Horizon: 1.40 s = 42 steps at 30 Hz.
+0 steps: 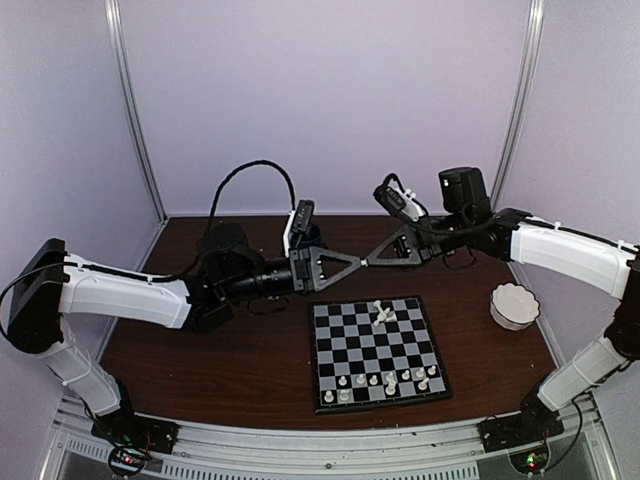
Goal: Set up the chess pieces on the board
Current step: Pass from the left arm to the right, then place the queen at d1.
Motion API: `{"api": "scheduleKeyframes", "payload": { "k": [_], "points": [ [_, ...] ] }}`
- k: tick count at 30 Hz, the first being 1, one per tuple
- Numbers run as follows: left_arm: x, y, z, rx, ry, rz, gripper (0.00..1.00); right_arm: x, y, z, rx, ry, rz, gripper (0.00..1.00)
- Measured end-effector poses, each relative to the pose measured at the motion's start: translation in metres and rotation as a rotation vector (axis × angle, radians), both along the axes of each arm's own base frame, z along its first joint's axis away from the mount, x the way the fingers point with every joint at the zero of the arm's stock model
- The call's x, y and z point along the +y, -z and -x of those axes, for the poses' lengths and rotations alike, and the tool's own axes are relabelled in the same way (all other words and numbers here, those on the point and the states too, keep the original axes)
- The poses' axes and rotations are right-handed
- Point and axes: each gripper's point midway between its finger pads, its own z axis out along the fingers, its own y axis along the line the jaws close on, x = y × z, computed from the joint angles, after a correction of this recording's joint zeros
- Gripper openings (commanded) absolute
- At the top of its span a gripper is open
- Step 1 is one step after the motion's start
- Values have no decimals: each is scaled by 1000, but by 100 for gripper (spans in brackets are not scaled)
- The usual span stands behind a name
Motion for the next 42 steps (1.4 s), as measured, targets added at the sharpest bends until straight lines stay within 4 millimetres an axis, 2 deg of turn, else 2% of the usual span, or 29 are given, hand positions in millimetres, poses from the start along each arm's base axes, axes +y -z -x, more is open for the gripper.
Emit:
{"api": "scheduleKeyframes", "payload": {
  "k": [2,4,6,10,15,18,23,26,29,34,42],
  "points": [
    [0,0,0,0,0,1,16,0,0,0,-1,1,1,9],
    [0,1,0,1,-1,-2,32,0,1,0,-13,-2,-2,7],
    [0,3,-1,3,-5,-10,43,-1,3,1,-24,-3,6,6],
    [3,18,-10,31,-58,-68,53,-3,6,-3,-120,15,63,5],
    [26,33,-14,38,-163,-198,54,-14,11,-13,-365,47,206,4],
    [51,37,-19,30,-264,-289,55,-23,29,-12,-482,28,320,4],
    [101,50,-26,18,-448,-425,55,-30,81,12,-635,-121,544,4],
    [131,62,-29,19,-546,-512,55,-30,113,39,-727,-253,653,4],
    [153,66,-31,17,-619,-565,56,-29,139,61,-799,-379,730,4],
    [170,70,-33,19,-680,-615,56,-28,166,74,-900,-505,824,4],
    [178,85,-33,28,-698,-674,56,-25,195,85,-997,-638,920,4]
  ]
}}
